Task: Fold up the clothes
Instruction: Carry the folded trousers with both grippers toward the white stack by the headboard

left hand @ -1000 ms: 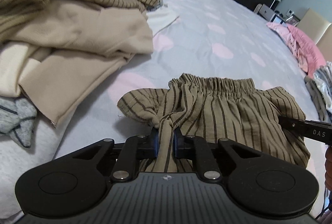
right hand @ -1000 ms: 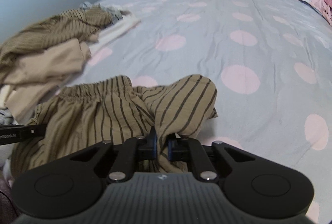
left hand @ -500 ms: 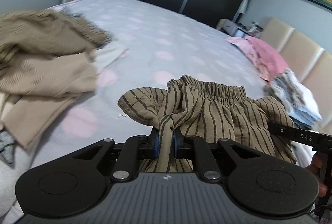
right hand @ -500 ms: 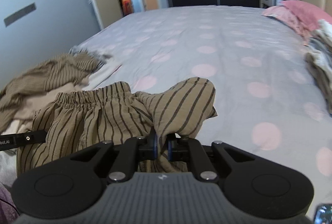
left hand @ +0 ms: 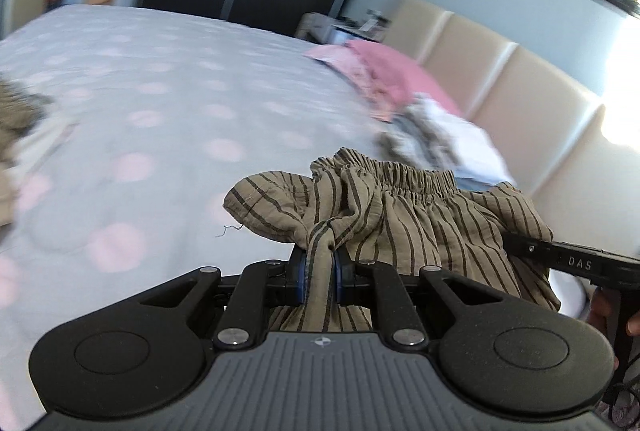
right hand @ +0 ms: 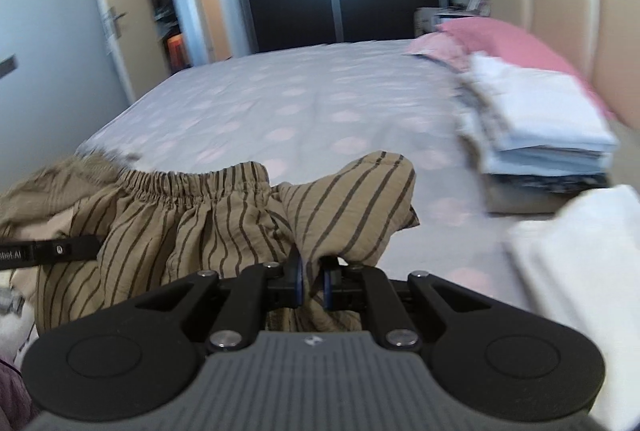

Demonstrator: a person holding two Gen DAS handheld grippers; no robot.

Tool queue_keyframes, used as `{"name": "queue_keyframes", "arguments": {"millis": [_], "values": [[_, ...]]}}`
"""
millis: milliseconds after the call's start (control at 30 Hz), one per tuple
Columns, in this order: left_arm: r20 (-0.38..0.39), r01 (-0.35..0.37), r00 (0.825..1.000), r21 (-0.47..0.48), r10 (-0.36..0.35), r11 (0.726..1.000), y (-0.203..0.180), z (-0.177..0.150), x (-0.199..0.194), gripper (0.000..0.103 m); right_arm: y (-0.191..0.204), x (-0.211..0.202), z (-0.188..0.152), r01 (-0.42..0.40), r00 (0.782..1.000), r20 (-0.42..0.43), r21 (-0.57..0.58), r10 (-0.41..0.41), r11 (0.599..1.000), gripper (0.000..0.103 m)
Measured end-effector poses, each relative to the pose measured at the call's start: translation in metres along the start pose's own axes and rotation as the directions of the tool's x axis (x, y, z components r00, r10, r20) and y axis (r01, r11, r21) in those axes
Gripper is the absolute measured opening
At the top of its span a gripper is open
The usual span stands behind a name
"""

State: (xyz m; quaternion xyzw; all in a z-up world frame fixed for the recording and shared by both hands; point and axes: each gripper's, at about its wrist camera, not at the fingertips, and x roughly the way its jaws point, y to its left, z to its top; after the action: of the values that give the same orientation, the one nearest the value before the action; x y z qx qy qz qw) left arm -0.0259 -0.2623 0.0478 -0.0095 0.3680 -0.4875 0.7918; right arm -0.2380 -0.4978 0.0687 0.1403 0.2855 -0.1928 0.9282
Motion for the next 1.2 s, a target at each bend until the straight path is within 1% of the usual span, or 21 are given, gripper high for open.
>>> {"name": "queue_keyframes", "arguments": {"millis": [100,233,333,467,533,633,800,967,1033,1200], "values": [[-0.019,0.076,0.997,0.025,-0.075,0.997,-0.038,0.006,0.026,0.011,-0.042,-0.027,0.014,0.043,0.999,0.013,0.032,-0.043,0.999,0.010],[-0.050,0.172,0.984,0.053,-0.170,0.984,-0.089,0.013,0.061,0.011,-0.098,-0.062,0.031,0.126,0.991,0.028,0.043,-0.127,0.991,0.010],[-0.075,0.234,0.971,0.065,-0.229,0.970,-0.125,0.014,0.086,0.011,-0.135,-0.078,0.043,0.201,0.979,0.018,0.026,-0.201,0.979,0.010],[-0.123,0.297,0.949,0.026,-0.291,0.955,-0.165,0.005,0.126,0.011,-0.183,-0.090,0.054,0.281,0.959,-0.020,0.010,-0.281,0.960,0.010],[-0.151,0.314,0.939,0.012,-0.309,0.949,-0.181,0.000,0.145,0.011,-0.206,-0.092,0.058,0.314,0.948,-0.045,0.003,-0.314,0.949,0.010],[-0.189,0.329,0.927,-0.008,-0.324,0.944,-0.200,-0.008,0.171,0.011,-0.236,-0.087,0.062,0.350,0.933,-0.087,-0.009,-0.349,0.937,0.010],[-0.226,0.337,0.915,-0.029,-0.334,0.941,-0.226,-0.021,0.207,0.011,-0.279,-0.064,0.068,0.396,0.907,-0.141,-0.029,-0.396,0.918,0.010],[-0.229,0.300,0.927,-0.023,-0.297,0.954,-0.239,-0.027,0.239,0.011,-0.317,-0.025,0.071,0.417,0.890,-0.186,-0.039,-0.417,0.908,0.010],[-0.232,0.282,0.932,-0.025,-0.280,0.959,-0.243,-0.028,0.254,0.011,-0.329,-0.007,0.072,0.419,0.888,-0.194,-0.036,-0.417,0.907,0.010],[-0.255,0.248,0.935,-0.033,-0.248,0.968,-0.240,-0.035,0.288,0.011,-0.356,0.037,0.074,0.414,0.889,-0.211,-0.015,-0.408,0.910,0.010]]}}
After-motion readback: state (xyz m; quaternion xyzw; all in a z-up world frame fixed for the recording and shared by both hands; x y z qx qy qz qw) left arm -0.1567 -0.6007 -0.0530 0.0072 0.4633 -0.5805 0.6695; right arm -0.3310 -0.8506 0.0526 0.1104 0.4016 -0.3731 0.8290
